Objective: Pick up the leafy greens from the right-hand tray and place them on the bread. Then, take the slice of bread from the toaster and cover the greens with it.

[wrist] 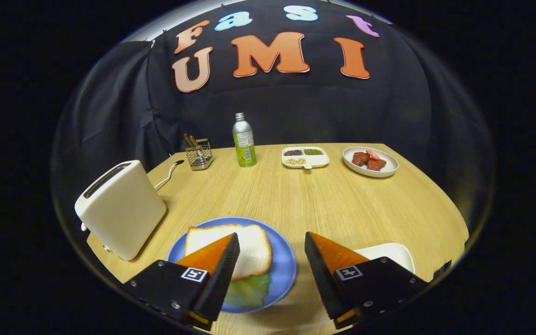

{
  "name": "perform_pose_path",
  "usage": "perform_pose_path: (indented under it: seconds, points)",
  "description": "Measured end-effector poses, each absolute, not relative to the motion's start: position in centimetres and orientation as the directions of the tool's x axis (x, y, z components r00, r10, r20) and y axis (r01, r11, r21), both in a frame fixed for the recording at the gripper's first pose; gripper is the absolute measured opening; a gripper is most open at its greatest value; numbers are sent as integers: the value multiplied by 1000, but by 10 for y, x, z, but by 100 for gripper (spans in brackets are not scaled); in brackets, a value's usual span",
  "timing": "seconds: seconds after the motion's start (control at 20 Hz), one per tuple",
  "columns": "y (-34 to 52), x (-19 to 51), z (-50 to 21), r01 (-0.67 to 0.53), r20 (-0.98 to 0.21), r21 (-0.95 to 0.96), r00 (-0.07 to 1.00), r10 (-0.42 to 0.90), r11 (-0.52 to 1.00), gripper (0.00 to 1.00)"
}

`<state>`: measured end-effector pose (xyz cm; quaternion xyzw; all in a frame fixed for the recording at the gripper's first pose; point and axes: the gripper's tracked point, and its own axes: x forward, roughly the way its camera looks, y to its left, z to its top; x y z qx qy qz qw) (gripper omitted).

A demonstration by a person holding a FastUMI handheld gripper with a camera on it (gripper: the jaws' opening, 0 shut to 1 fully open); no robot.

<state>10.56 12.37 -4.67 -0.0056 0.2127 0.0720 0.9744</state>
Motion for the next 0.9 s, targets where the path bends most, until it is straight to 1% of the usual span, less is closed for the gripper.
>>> perform_pose_path:
  seconds: [0.05, 0.15, 0.4, 0.7, 0.9]
  points:
    - [117, 106, -42, -137, -405, 4, 905, 127, 990, 92]
    - [105, 104, -35, -135, -389, -30, 914, 113, 990, 98]
    - [74, 97, -11, -102, -346, -76, 936, 70, 992, 98]
    - [53, 89, 20, -57, -281, -55, 959, 39, 997, 98]
    - [43, 88, 27, -28, -256, -62, 967, 11, 998, 98]
